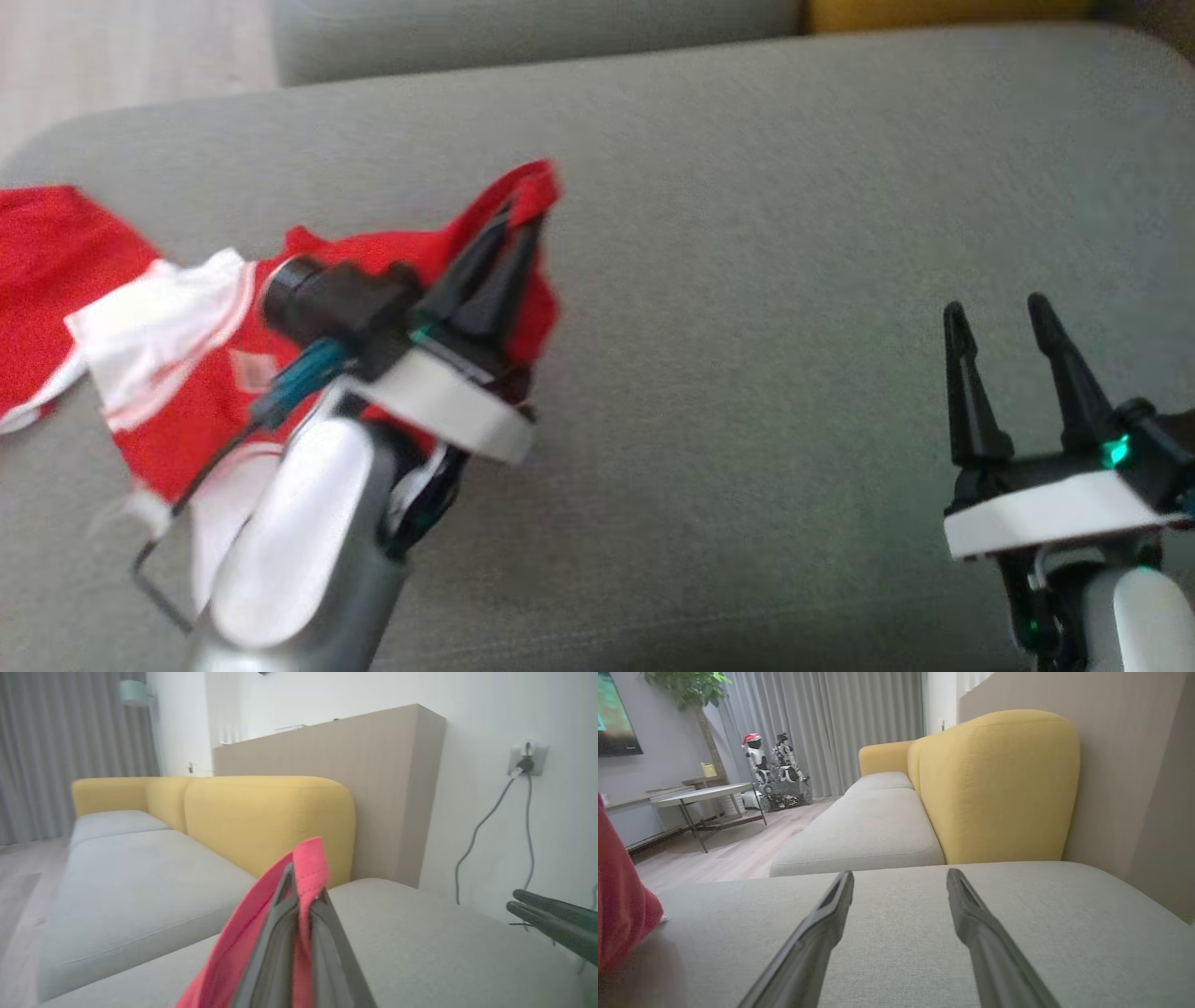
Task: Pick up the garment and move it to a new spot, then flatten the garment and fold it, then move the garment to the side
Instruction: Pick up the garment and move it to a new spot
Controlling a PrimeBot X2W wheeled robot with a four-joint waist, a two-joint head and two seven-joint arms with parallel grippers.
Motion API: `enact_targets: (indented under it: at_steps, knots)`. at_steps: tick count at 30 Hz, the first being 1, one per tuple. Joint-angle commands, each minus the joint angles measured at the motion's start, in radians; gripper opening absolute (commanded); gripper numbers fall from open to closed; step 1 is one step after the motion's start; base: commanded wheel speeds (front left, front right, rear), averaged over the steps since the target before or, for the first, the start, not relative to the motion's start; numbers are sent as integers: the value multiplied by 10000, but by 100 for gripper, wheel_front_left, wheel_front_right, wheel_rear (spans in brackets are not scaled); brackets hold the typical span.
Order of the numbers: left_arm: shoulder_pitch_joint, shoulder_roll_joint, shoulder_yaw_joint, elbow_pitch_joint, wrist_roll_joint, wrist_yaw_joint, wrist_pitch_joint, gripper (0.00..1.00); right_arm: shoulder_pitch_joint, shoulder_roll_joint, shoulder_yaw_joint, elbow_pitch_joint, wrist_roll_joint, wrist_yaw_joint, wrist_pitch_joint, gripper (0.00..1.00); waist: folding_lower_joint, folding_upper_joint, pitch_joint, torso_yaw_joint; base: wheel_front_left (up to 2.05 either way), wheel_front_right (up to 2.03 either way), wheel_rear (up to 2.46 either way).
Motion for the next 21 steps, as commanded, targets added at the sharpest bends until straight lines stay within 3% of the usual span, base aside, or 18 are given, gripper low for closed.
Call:
enact_targets:
  at_steps: [1,8,15,21]
  knots:
    - [-963,-66,55,-67,-100,-44,-164,0,-617,-53,269,-449,121,-7,-77,100,0,-1,781,-879,0,0,0]
    - [-2797,-424,-836,1089,-146,-57,-477,0,-1117,-53,556,-362,418,-7,-476,100,0,-1,1750,-2358,0,0,0]
    - [-3942,-538,-1371,2297,-310,-61,-464,0,-1276,-53,733,-87,777,-7,-911,100,0,-1,2493,-3321,0,0,0]
    - [-4582,-489,-1958,4394,-652,-63,-181,0,-1440,-53,983,232,1079,-7,-1354,100,0,-1,3011,-3806,0,0,0]
